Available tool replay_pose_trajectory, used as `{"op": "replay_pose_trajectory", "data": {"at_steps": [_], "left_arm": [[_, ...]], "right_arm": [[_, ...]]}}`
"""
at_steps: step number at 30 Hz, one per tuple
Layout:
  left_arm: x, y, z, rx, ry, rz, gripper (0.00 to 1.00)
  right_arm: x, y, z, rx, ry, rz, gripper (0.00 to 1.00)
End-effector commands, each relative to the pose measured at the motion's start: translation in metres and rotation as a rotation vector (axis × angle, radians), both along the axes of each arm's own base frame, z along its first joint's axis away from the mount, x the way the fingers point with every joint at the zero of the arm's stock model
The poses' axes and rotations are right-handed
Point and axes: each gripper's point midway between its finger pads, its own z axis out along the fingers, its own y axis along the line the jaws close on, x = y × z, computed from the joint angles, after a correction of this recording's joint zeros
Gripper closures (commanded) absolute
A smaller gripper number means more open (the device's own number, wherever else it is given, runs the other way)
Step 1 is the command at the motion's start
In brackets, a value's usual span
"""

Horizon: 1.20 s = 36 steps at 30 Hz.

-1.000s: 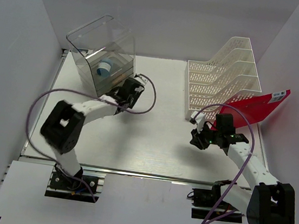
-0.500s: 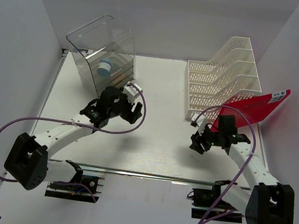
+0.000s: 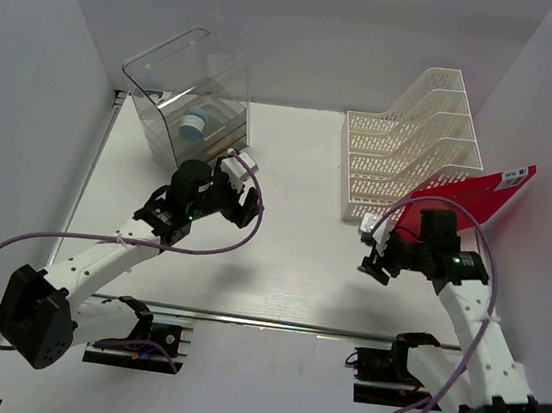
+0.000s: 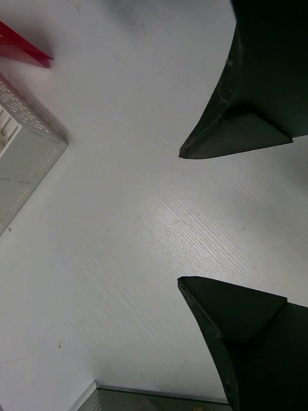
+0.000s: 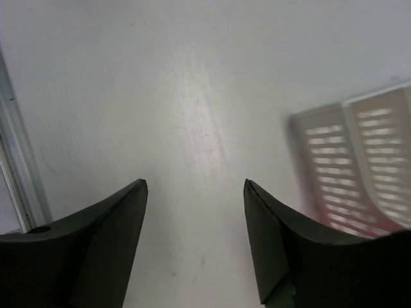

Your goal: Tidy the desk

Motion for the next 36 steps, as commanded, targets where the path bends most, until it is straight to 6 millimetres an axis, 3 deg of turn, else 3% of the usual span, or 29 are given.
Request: {"op": "replay_pose_trajectory", "data": {"at_steps": [1, 2, 4, 8, 9, 11, 12, 13, 15, 17, 23, 25, 29, 36], "left_arm": [[-0.003, -0.001, 0.003, -0.009, -0.018, -0.012, 0.17], [-0.003, 0.000, 0.003, -0.009, -0.018, -0.010, 0.17], [-0.003, 0.001, 0.001, -0.002, -0.021, -0.003, 0.17], [-0.004, 0.004, -0.001, 0.002, -0.026, 0.001, 0.16], [-0.005, 0.004, -0.003, 0.004, -0.023, 0.001, 0.16], [-0.006, 0.005, -0.002, 0.005, -0.028, 0.002, 0.16], [-0.006, 0.005, -0.002, 0.004, -0.028, 0.000, 0.16], [-0.005, 0.005, -0.001, 0.004, -0.029, 0.003, 0.16], [-0.005, 0.005, 0.000, 0.005, -0.034, 0.002, 0.16], [-0.005, 0.005, 0.003, 0.000, -0.040, 0.004, 0.16], [-0.006, 0.007, 0.011, -0.013, -0.057, 0.013, 0.16], [-0.007, 0.008, 0.009, -0.013, -0.053, 0.014, 0.16], [-0.009, 0.006, 0.007, -0.016, -0.045, 0.003, 0.16], [-0.007, 0.005, 0.007, -0.017, -0.040, 0.003, 0.16]], "right_arm": [[0.012, -0.017, 0.054, -0.088, -0.205, -0.024, 0.33], [0.017, -0.021, 0.080, -0.096, -0.251, -0.045, 0.27], [0.023, -0.029, 0.104, -0.128, -0.302, -0.084, 0.18], [0.035, -0.038, 0.159, -0.148, -0.437, -0.128, 0.14], [0.040, -0.044, 0.183, -0.164, -0.505, -0.161, 0.13], [0.050, -0.054, 0.202, -0.211, -0.566, -0.198, 0.11], [0.059, -0.069, 0.218, -0.285, -0.641, -0.246, 0.11], [0.067, -0.077, 0.222, -0.334, -0.663, -0.264, 0.11], [0.076, -0.102, 0.225, -0.497, -0.703, -0.290, 0.11], [0.079, -0.112, 0.217, -0.589, -0.690, -0.254, 0.11], [0.079, -0.104, 0.197, -0.693, -0.689, 0.032, 0.11], [0.083, -0.105, 0.181, -0.736, -0.628, 0.131, 0.12], [0.096, -0.104, 0.174, -0.745, -0.590, 0.205, 0.14], [0.106, -0.113, 0.144, -0.778, -0.467, 0.283, 0.14]]}}
